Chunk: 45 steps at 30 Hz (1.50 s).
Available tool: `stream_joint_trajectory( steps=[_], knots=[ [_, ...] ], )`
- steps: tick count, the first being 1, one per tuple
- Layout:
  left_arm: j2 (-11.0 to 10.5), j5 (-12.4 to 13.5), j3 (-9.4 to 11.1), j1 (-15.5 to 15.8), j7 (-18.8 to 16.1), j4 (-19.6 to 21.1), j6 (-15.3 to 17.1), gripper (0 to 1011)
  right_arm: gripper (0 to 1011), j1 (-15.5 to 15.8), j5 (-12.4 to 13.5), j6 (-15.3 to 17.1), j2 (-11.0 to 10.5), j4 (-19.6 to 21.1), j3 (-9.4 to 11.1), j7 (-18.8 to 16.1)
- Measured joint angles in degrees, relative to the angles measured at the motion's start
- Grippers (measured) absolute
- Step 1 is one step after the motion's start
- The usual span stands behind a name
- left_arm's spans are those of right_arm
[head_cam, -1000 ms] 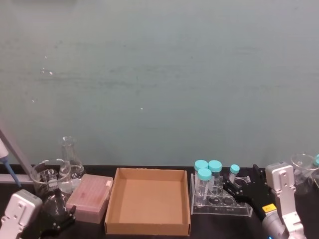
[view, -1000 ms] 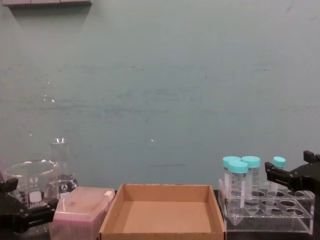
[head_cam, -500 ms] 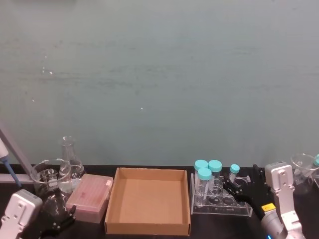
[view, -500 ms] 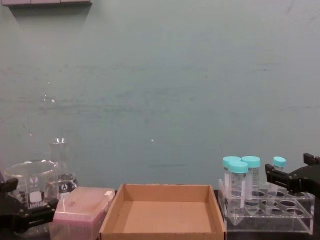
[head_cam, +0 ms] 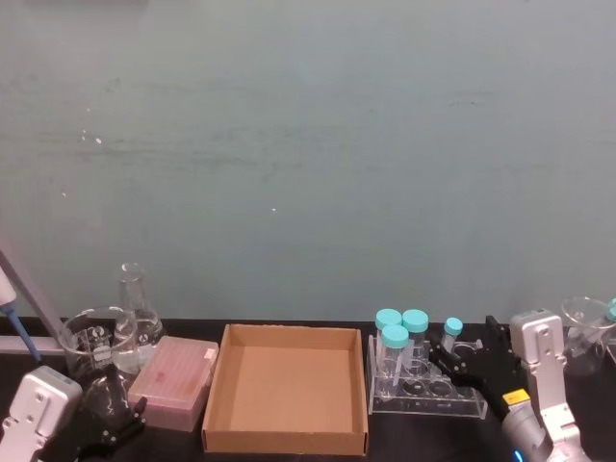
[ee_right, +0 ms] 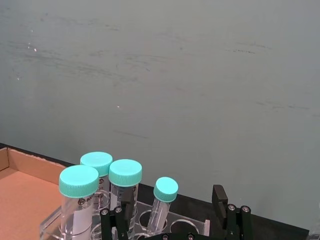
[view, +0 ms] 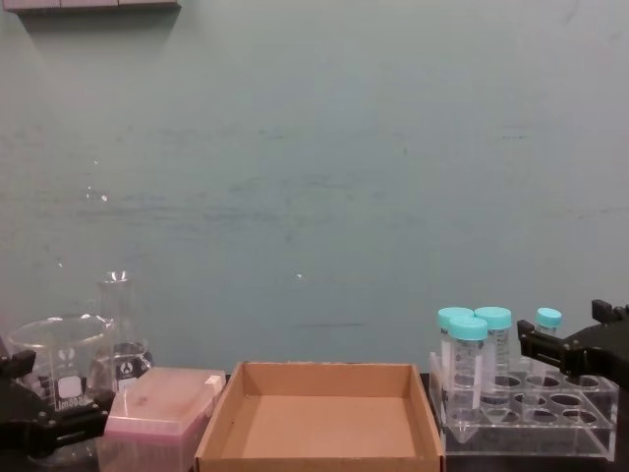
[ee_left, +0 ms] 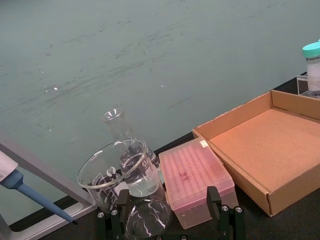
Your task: Use the right hand to move the test tube from the test tube rack into the box.
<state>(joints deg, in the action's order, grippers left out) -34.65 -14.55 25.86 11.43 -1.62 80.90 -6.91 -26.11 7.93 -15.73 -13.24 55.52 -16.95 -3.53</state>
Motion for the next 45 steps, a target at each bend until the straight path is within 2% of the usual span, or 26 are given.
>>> stream_joint_trajectory(
  steps=[27, 45],
  knots=[
    [0.0, 0.0, 0.0, 0.0, 0.0, 0.0, 0.0, 1000, 1000, -2.0, -2.5, -1.4, 2.3, -4.0, 2.8, -2.1],
    [0.0, 0.0, 0.0, 0.0, 0.0, 0.0, 0.0, 1000, 1000, -2.4, -3.7, -2.5, 3.6, -5.0, 4.8, -3.6]
  ],
)
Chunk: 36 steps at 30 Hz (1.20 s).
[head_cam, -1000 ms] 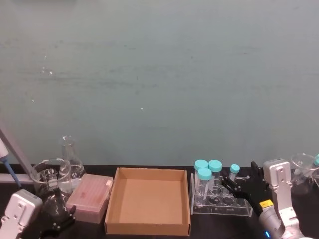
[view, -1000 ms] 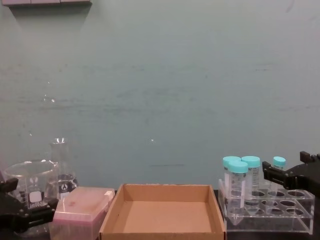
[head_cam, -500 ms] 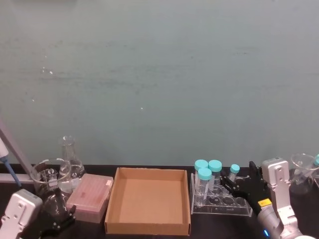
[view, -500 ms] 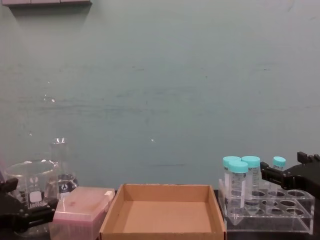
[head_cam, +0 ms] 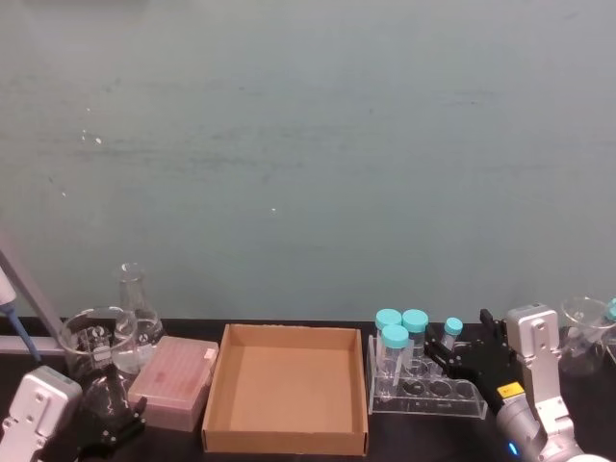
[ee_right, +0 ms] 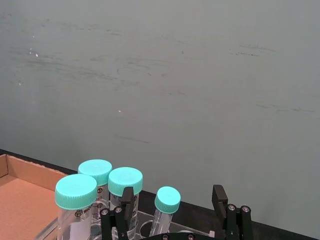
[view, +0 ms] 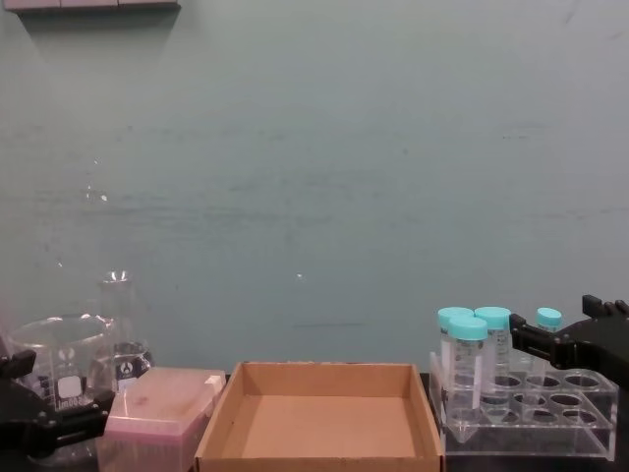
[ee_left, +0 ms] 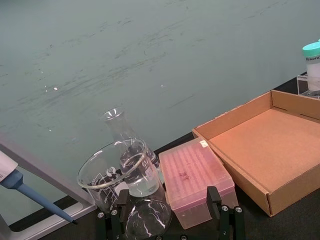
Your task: Use the right hand to move the test tube from the test tube rack into the box.
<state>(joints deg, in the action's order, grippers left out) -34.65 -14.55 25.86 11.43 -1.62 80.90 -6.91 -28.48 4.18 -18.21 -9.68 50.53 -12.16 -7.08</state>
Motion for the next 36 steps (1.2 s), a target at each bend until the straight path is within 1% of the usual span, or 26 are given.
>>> stream_joint_trajectory(
  steps=[9, 21, 22, 23, 24, 26, 29, 30, 35, 36],
  knots=[
    [0.0, 0.0, 0.0, 0.0, 0.0, 0.0, 0.0, 1000, 1000, -0.1, -0.9, -0.3, 0.4, -0.5, 0.9, -0.6],
    [0.0, 0.0, 0.0, 0.0, 0.0, 0.0, 0.0, 1000, 1000, -0.1, -0.8, -0.3, 0.4, -0.4, 0.8, -0.7],
    [0.0, 0.0, 0.0, 0.0, 0.0, 0.0, 0.0, 1000, 967, -0.1, -0.8, -0.3, 0.4, -0.4, 0.8, -0.7],
    [0.0, 0.0, 0.0, 0.0, 0.0, 0.0, 0.0, 1000, 960, -0.1, -0.8, -0.3, 0.4, -0.4, 0.8, -0.7],
    [0.0, 0.0, 0.0, 0.0, 0.0, 0.0, 0.0, 1000, 917, -0.1, -0.8, -0.3, 0.4, -0.4, 0.8, -0.7],
    [0.0, 0.0, 0.0, 0.0, 0.0, 0.0, 0.0, 1000, 889, 0.0, -0.7, -0.3, 0.3, -0.4, 0.8, -0.6],
    [0.0, 0.0, 0.0, 0.0, 0.0, 0.0, 0.0, 1000, 814, 0.0, -0.7, -0.3, 0.3, -0.3, 0.8, -0.6],
    [0.0, 0.0, 0.0, 0.0, 0.0, 0.0, 0.0, 1000, 771, 0.0, -0.7, -0.2, 0.3, -0.3, 0.8, -0.6],
    [0.0, 0.0, 0.0, 0.0, 0.0, 0.0, 0.0, 1000, 634, 0.0, -0.7, -0.2, 0.3, -0.3, 0.7, -0.5],
    [0.0, 0.0, 0.0, 0.0, 0.0, 0.0, 0.0, 1000, 594, 0.0, -0.7, -0.2, 0.3, -0.3, 0.7, -0.5]
  ],
)
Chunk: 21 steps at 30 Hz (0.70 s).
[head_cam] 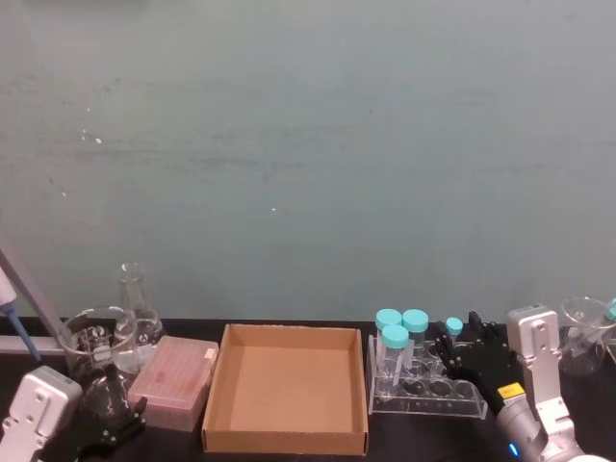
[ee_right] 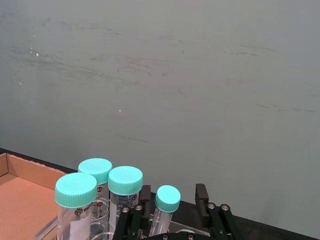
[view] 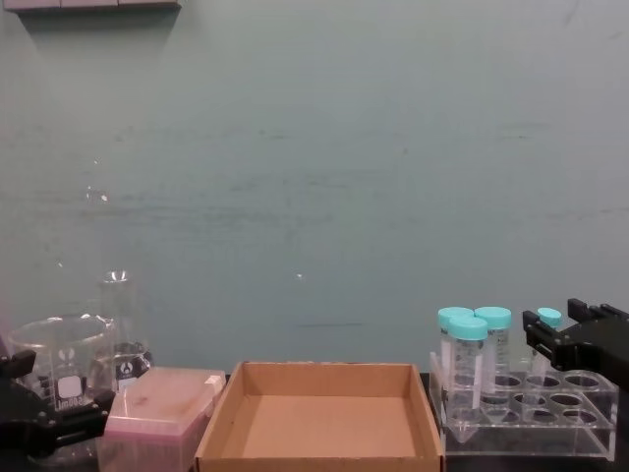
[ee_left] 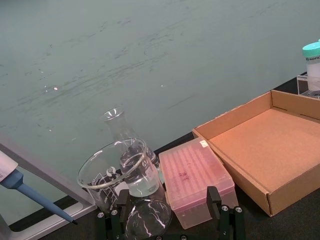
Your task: Use the right hand to move the test tube from the test tube rack into the box.
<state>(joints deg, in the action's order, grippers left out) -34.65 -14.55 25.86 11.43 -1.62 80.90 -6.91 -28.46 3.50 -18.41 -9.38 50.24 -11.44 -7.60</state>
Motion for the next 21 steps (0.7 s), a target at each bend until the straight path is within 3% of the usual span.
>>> stream_joint_trajectory(
  steps=[7, 11, 21],
  knots=[
    [0.0, 0.0, 0.0, 0.0, 0.0, 0.0, 0.0, 1000, 351, 0.0, 0.0, 0.0, 0.0, 0.0, 0.0, 0.0],
    [0.0, 0.0, 0.0, 0.0, 0.0, 0.0, 0.0, 1000, 270, 0.0, 0.0, 0.1, 0.0, 0.1, 0.0, 0.1],
    [0.0, 0.0, 0.0, 0.0, 0.0, 0.0, 0.0, 1000, 270, 0.1, -0.1, 0.1, 0.0, 0.2, 0.1, 0.1]
  ],
)
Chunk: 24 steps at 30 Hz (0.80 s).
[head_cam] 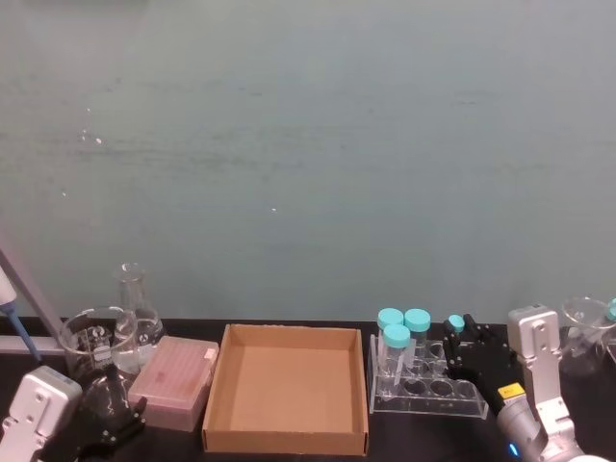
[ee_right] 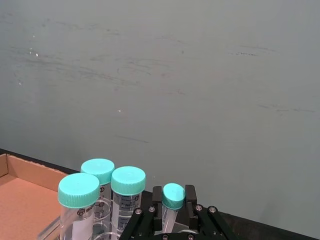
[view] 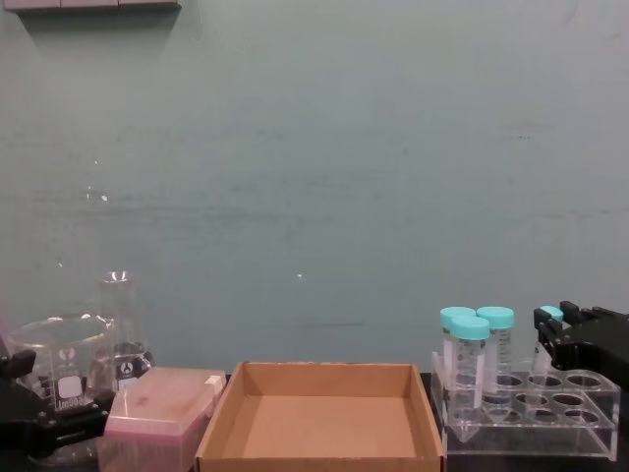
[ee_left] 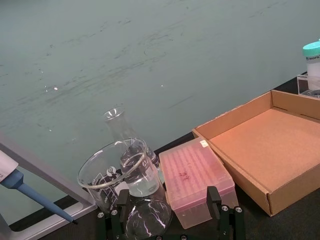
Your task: Use the right hand to move the test tube from the test tube rack into the box.
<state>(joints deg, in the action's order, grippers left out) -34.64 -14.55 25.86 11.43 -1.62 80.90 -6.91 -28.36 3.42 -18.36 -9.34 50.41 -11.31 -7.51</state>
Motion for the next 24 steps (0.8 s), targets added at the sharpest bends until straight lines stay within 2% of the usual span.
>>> stream_joint_trajectory(
  steps=[6, 13, 24],
  knots=[
    [0.0, 0.0, 0.0, 0.0, 0.0, 0.0, 0.0, 1000, 270, 0.3, -0.6, 0.1, 0.3, 0.7, 0.7, -0.3],
    [0.0, 0.0, 0.0, 0.0, 0.0, 0.0, 0.0, 1000, 270, 1.4, -0.6, 1.0, 0.4, 3.4, 1.9, -1.5],
    [0.0, 0.0, 0.0, 0.0, 0.0, 0.0, 0.0, 1000, 270, 6.0, 1.6, 5.4, -0.9, 15.4, 4.9, -4.6]
  ],
)
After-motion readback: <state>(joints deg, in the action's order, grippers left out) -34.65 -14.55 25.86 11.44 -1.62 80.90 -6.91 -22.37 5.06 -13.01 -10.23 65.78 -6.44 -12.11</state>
